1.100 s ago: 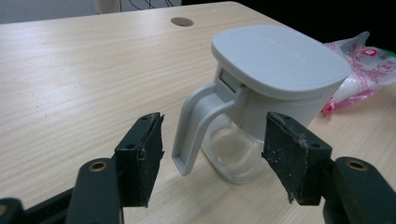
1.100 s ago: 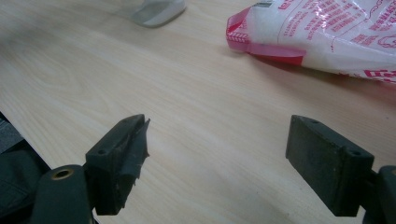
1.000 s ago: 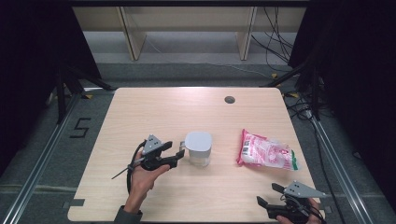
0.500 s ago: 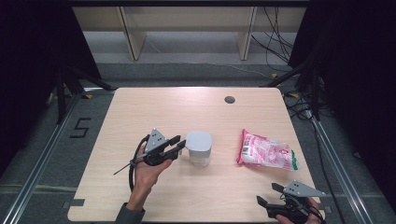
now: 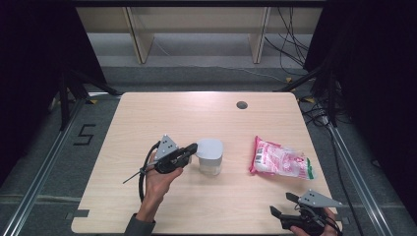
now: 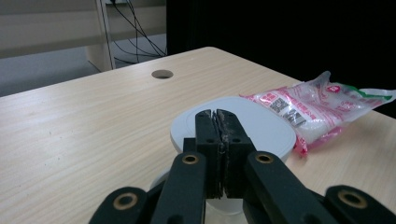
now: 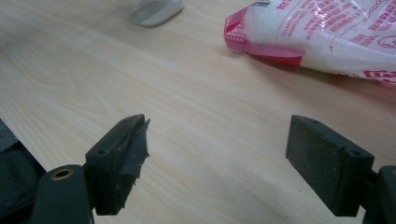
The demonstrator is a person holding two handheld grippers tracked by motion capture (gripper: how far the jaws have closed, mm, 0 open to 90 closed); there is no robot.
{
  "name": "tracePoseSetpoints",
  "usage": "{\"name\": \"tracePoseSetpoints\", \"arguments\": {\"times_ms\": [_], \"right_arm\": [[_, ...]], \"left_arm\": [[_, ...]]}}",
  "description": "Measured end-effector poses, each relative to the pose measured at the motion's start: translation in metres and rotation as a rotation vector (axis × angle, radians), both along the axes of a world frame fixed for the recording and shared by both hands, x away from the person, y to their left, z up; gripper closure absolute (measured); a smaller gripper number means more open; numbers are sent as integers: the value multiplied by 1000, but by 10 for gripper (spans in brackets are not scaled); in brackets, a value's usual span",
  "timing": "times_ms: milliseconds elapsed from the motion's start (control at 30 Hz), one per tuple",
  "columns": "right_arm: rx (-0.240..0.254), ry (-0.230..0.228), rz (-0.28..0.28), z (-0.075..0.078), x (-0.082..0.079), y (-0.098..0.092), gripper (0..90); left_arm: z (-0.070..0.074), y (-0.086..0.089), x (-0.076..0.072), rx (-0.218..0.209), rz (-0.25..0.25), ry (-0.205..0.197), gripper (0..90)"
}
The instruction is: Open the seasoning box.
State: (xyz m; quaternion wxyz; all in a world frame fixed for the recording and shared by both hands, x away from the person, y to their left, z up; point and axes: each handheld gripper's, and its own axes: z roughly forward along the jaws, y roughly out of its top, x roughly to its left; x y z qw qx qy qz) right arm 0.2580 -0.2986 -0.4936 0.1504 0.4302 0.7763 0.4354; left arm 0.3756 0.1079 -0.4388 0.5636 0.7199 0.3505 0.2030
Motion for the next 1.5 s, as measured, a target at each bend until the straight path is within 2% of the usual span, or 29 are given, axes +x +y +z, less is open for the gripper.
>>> {"name": "tracePoseSetpoints", "arguments": {"times_ms": [33, 200, 267, 333, 367, 400, 500, 533, 600, 667, 733, 800, 867, 900, 933, 967, 1000, 1067, 1100, 1133, 1233, 1267, 1300, 1333, 1367, 1400, 1433, 1467, 1500], "right_arm": [[-22, -14, 7, 1, 1, -1, 213], [1, 16, -2, 1, -2, 4, 213], [-16, 4, 8, 1, 1, 2, 212], [-4, -5, 13, 1, 0, 2, 211], [13, 19, -7, 1, -3, 4, 211], [1, 9, -2, 1, -2, 4, 211], [-15, -5, 13, 1, -1, 4, 209], [3, 15, 6, 1, -2, 5, 209], [-3, 8, 7, 1, -2, 5, 209], [-23, -16, 17, 1, 0, 3, 200], [12, 15, -1, 2, -3, 7, 196], [-16, -35, 39, 2, 1, 6, 188], [-9, -4, 25, 4, -2, 9, 179], [-24, -42, 36, 2, 0, 8, 164], [-8, -28, 35, 4, -1, 10, 152], [-15, -52, 50, 4, 1, 9, 153], [31, -30, 45, 6, -1, 12, 153], [32, -66, 64, 8, 2, 16, 156], [14, -89, 79, 9, 5, 17, 166], [9, -82, 86, 10, 6, 22, 207], [28, -78, 147, 14, 13, 31, 390], [9, -92, 152, 16, 15, 33, 437], [-5, -140, 178, 19, 21, 37, 495], [-7, -150, 179, 22, 25, 43, 535], [-8, -156, 192, 25, 30, 48, 570], [4, -134, 178, 29, 32, 54, 606], [-3, -197, 185, 31, 42, 60, 630], [-9, -174, 196, 33, 45, 65, 641], [-21, -192, 193, 35, 53, 71, 658]], "left_arm": [[1, 0, 2, 7, -12, -17, 876], [2, -2, 4, 8, -15, -29, 876], [2, -2, 6, 15, -7, -28, 876], [0, -3, 10, 21, -1, -22, 876], [-3, -4, 11, 6, 6, 1, 876], [-4, -5, 12, -2, 19, 24, 876], [-9, -5, 16, 26, 19, 18, 878], [-9, -5, 16, 43, 16, 11, 878], [-10, -4, 16, 29, 16, 18, 875], [-9, -3, 15, 48, 23, 8, 873], [-10, -2, 16, 42, 23, 6, 872], [-10, -2, 16, 39, 22, 4, 873], [-11, -1, 17, 39, 20, 0, 873], [-11, 0, 18, 46, 18, 7, 873], [-12, -1, 18, 25, 26, 5, 872], [-12, 0, 19, 27, 22, -1, 871], [-12, 1, 19, 28, 19, -4, 871], [-12, 0, 18, 23, 27, 4, 870], [-12, 1, 18, 22, 19, 8, 869], [-12, 1, 18, 15, 18, 13, 865], [-12, 0, 18, 15, 6, 12, 859], [-11, 0, 18, 19, 6, 11, 859], [-11, 0, 17, 18, 11, 19, 859], [-12, 0, 18, -6, 9, 29, 859], [-12, 2, 18, 8, 6, 18, 861], [-12, 2, 18, -3, 20, 31, 862], [-12, 3, 18, 1, 20, 34, 861], [-12, 5, 19, 7, 7, 25, 860], [-13, 5, 19, -1, 6, 28, 858]]}}
